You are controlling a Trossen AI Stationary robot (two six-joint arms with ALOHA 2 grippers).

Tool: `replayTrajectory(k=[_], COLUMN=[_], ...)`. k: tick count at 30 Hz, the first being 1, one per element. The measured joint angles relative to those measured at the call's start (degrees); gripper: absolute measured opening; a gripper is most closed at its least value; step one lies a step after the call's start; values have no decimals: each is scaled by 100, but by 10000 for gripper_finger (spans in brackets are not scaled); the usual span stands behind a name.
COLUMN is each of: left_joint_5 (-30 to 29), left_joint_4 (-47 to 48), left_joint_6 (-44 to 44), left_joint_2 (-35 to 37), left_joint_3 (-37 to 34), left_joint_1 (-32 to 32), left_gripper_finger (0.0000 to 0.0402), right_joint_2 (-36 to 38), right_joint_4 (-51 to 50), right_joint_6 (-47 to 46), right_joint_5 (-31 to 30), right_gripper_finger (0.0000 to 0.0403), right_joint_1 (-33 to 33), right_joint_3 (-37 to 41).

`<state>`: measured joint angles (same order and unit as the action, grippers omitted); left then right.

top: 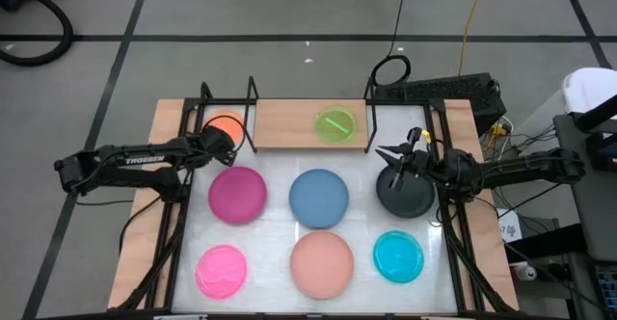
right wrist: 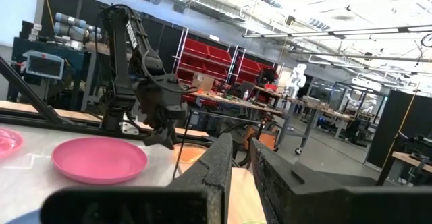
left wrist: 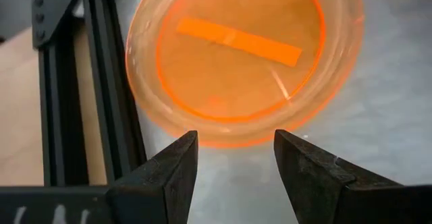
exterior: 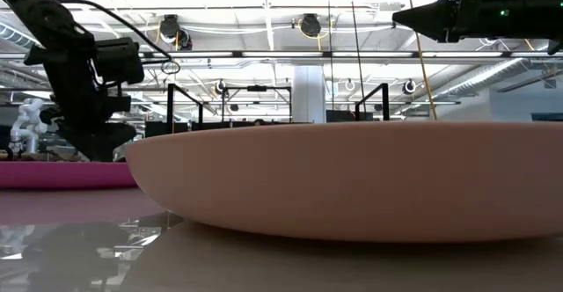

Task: Place and stack plates onto a shelf
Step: Stack the orange plate on the green plate

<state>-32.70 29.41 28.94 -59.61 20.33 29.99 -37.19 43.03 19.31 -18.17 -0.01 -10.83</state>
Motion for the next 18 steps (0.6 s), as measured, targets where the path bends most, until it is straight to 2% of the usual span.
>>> replayTrajectory(k=[4,10,18], left_joint_5=[174,501,524], left_joint_4=[-114,-324,-681], left_joint_6=[-553,-919,-1176], left_joint_2=[0,-40,-855], left_joint_3=[-22,-23,-8], left_joint_1=[90,106,102], left_gripper_finger=[202,202,202], right_joint_2=[0,0,0], right_joint_4=[0,0,0], right_joint_6=[34,43,67], right_joint_5=[0,0,-7], right_gripper_finger=[43,43,43], right_joint_1=[0,0,-2], right_joint_3=[0,0,0])
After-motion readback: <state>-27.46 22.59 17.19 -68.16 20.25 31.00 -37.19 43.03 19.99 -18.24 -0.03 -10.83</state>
